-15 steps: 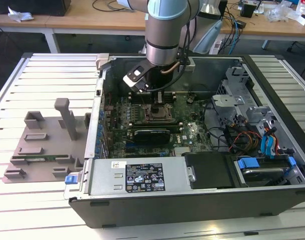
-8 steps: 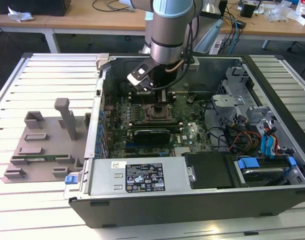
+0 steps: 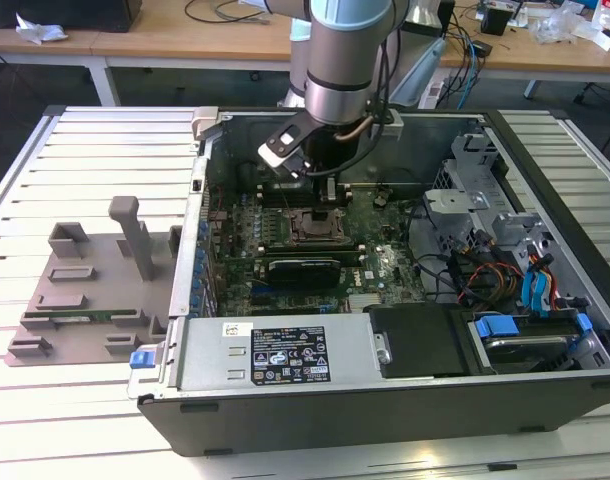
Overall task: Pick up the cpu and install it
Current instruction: 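Close the cpu cover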
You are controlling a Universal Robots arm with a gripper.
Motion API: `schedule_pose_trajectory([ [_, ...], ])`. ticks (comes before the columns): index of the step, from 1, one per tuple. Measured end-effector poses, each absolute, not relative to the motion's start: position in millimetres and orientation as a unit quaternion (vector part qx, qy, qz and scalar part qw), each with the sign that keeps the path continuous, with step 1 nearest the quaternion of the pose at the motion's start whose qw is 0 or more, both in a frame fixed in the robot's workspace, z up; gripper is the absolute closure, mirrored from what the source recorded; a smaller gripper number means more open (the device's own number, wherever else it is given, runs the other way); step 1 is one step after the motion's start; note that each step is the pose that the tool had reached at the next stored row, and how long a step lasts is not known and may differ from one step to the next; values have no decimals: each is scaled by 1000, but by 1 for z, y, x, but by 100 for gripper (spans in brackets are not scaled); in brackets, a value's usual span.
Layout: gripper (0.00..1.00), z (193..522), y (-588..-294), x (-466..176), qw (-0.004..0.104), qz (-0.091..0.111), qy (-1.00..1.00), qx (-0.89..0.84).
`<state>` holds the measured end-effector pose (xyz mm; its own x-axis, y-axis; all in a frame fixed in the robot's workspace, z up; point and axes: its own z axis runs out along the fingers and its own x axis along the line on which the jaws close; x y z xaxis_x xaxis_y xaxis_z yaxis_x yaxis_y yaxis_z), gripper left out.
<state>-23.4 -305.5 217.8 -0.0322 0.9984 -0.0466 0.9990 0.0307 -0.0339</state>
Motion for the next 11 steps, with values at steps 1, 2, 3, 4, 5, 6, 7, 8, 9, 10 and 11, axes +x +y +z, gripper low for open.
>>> schedule_pose_trajectory([
  [1,89,219,-306,-23,5,-28,718,696],
  [2,89,220,-306,-23,5,-28,718,696],
  [3,89,222,-306,-23,5,-28,718,696],
  [4,89,223,-306,-23,5,-28,718,696],
  [5,89,224,-306,-23,5,-28,718,696],
  [6,89,228,-306,-23,5,-28,718,696],
  [7,89,230,-306,-22,5,-28,718,696],
  [8,89,232,-306,-22,5,-28,718,696],
  [9,89,236,-306,-22,5,-28,718,696],
  [10,89,237,-306,-22,5,-28,718,696],
  [11,89,238,-306,-22,5,-28,718,696],
])
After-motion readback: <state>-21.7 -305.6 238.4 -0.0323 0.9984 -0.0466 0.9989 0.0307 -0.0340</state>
